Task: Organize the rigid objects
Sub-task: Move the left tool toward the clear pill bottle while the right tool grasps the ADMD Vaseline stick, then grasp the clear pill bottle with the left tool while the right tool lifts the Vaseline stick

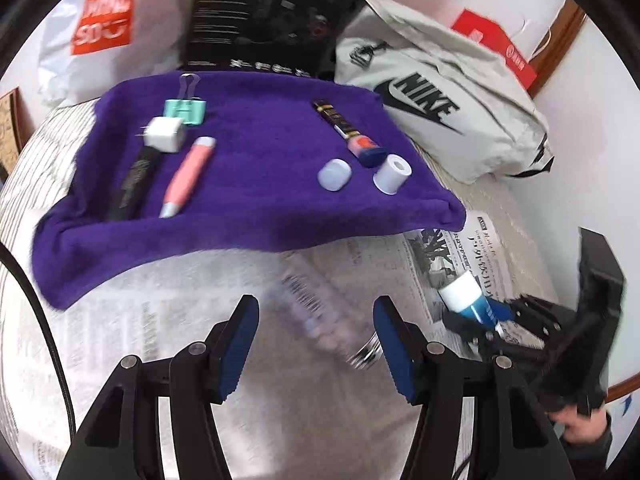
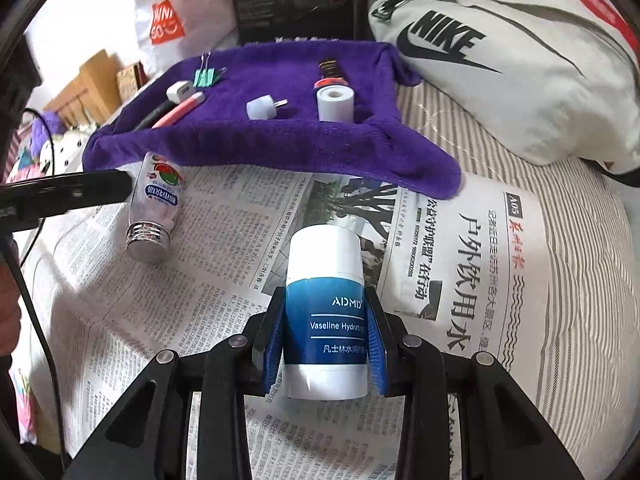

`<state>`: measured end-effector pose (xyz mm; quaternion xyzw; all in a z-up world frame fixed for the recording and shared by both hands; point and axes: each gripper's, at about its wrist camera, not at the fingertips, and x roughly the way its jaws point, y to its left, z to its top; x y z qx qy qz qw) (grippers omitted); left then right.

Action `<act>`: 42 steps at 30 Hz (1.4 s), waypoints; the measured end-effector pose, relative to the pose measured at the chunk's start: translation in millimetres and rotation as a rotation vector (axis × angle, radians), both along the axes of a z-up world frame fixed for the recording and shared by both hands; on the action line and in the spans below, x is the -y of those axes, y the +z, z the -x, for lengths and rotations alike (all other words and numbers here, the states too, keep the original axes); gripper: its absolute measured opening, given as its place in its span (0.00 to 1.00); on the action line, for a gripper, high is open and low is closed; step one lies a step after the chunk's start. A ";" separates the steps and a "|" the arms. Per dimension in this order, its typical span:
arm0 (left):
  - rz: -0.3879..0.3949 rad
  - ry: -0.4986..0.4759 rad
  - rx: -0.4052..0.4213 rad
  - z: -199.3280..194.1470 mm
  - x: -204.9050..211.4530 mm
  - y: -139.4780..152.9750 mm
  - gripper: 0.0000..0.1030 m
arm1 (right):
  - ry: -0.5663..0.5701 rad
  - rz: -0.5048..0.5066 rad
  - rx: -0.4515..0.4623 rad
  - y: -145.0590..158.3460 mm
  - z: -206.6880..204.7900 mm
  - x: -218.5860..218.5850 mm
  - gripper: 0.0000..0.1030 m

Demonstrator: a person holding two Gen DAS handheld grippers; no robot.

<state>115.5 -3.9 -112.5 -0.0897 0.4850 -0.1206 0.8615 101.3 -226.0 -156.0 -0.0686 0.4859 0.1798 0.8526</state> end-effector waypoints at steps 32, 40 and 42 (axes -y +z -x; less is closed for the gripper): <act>-0.313 -0.048 0.098 10.2 24.5 -31.5 0.49 | -0.043 -0.022 0.150 -6.1 19.1 0.6 0.37; -0.295 -0.047 0.173 18.2 26.1 -35.0 0.39 | -0.043 -0.020 0.151 -5.8 18.9 0.3 0.36; -0.289 -0.046 0.185 17.3 24.7 -35.0 0.39 | -0.043 -0.018 0.152 -5.8 18.8 0.2 0.36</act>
